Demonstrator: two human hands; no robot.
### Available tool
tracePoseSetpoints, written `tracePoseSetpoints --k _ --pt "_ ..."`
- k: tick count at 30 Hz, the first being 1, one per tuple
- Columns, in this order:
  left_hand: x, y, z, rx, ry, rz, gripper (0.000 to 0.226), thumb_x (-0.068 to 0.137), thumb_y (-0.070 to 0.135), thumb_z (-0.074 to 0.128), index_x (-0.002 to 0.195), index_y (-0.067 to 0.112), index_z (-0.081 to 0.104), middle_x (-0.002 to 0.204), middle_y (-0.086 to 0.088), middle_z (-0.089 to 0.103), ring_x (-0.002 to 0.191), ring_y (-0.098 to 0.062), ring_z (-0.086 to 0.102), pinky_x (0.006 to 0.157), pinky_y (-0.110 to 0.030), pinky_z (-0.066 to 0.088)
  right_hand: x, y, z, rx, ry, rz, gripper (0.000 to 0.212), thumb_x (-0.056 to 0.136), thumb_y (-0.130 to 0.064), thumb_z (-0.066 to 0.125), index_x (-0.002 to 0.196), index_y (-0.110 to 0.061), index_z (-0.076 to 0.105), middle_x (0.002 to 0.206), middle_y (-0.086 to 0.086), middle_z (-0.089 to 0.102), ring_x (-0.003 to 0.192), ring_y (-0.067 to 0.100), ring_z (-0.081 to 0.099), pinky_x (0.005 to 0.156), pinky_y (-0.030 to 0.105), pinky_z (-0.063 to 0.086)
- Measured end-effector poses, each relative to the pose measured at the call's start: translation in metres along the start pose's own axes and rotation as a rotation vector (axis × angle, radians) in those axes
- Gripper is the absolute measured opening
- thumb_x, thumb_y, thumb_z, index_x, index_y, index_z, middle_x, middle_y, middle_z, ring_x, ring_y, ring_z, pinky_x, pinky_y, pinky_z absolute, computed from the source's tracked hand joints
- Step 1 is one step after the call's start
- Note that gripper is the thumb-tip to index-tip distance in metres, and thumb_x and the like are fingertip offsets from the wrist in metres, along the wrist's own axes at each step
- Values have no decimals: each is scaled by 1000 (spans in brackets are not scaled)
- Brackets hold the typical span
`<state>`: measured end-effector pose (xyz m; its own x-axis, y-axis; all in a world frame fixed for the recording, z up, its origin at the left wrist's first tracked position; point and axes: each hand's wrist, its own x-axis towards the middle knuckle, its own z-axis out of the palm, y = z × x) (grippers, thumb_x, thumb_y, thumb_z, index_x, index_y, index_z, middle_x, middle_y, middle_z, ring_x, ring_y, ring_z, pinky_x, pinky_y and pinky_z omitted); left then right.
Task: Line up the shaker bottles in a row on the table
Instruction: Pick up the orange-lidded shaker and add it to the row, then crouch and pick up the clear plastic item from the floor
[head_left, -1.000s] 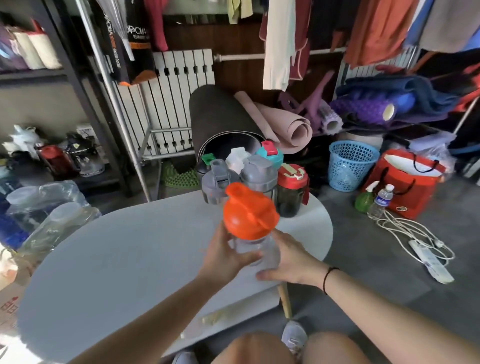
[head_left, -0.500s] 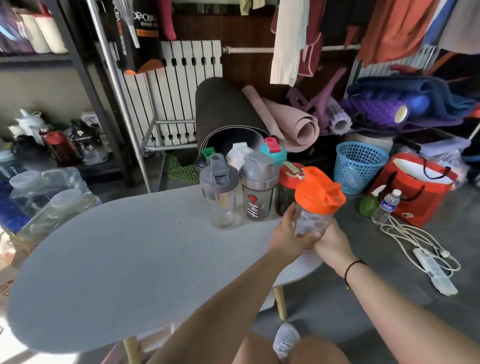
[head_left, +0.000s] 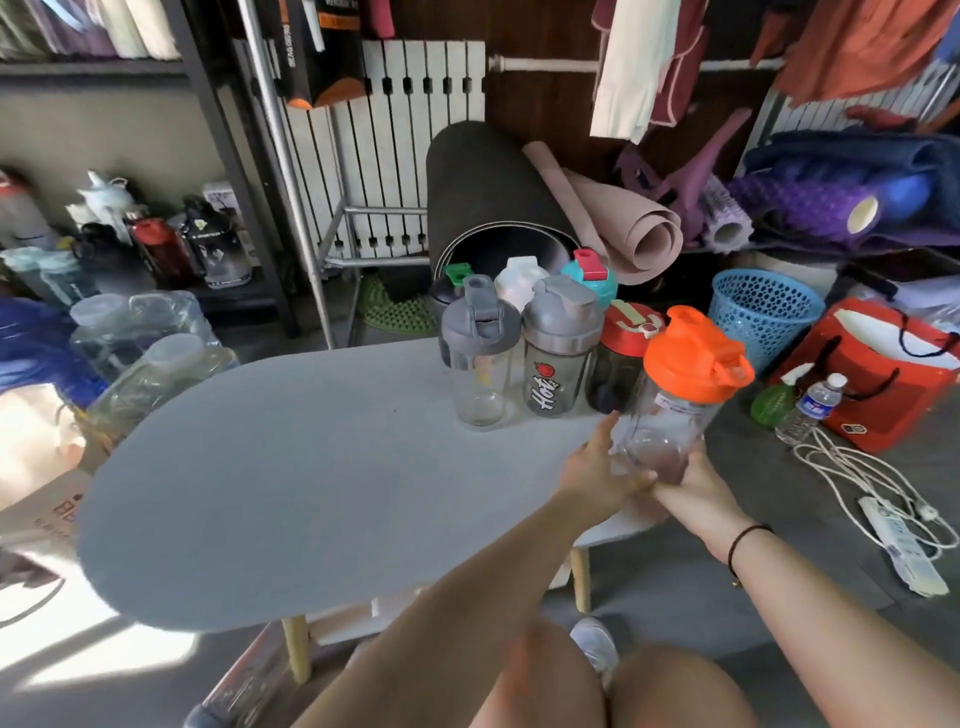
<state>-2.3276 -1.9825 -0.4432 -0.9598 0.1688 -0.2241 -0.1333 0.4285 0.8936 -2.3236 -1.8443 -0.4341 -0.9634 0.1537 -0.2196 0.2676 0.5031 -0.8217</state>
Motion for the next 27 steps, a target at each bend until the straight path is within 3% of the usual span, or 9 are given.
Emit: tracePoseSetpoints --k 3,6,8,11,14,17,20,24,27 --pt "-18 -21 -17 146 27 11 71 99 30 76 161 20 44 164 -12 48 148 -33 51 126 -43 42 -8 0 11 -51 16 107 74 70 -25 79 130 -15 36 113 6 60 101 27 59 87 40 49" --pt "-41 -45 -46 383 25 62 53 103 27 70 153 16 57 168 -8 42 153 -29 44 130 -37 33 -22 -15 32 -60 -78 183 40 80 -15 72 115 -9 56 116 10 61 106 30 57 97 39 45" --pt "-57 -65 -69 514 13 99 49 105 28 65 153 17 58 171 -6 39 157 -26 37 131 -34 29 -38 -31 52 -142 -249 207 33 85 -14 66 116 -3 61 124 9 59 117 31 54 107 40 38" --pt "-91 -95 -106 595 50 166 45 107 26 62 151 17 60 167 -8 47 156 -26 39 130 -36 32 -66 -53 95 -507 -458 55 69 63 -50 72 122 -16 61 132 13 56 121 31 51 106 43 40" --pt "-154 -136 -138 544 344 469 29 92 7 66 119 10 78 122 -15 79 116 -19 61 99 -30 48 -90 -82 145 -875 -563 -226 83 75 -68 58 146 -37 28 161 5 6 146 33 8 117 48 16" --pt "-237 -206 -152 553 685 561 16 85 15 62 99 19 63 97 -4 66 87 -22 53 77 -31 41 -104 -115 199 -946 -674 -512 89 77 -69 56 146 -49 4 159 -4 -21 147 28 -15 117 53 1" --pt "-285 -296 -172 633 791 325 12 85 23 58 90 24 47 94 5 47 81 -22 44 72 -34 39 -111 -138 255 -943 -732 -639 97 73 -68 62 146 -51 0 158 -6 -25 145 25 -21 115 58 -2" --pt "-284 -368 -207 548 835 -235 15 78 32 55 88 29 45 85 1 64 83 -20 53 65 -37 58 -123 -156 325 -1012 -826 -714 116 63 -75 64 146 -46 -11 153 -3 -36 139 27 -35 108 65 -13" --pt "-268 -401 -223 481 633 -555 29 88 27 72 115 22 64 120 -8 68 113 -36 65 92 -46 57 -123 -159 345 -1075 -884 -627 127 59 -77 66 142 -46 -24 145 -1 -48 130 31 -46 100 70 -20"
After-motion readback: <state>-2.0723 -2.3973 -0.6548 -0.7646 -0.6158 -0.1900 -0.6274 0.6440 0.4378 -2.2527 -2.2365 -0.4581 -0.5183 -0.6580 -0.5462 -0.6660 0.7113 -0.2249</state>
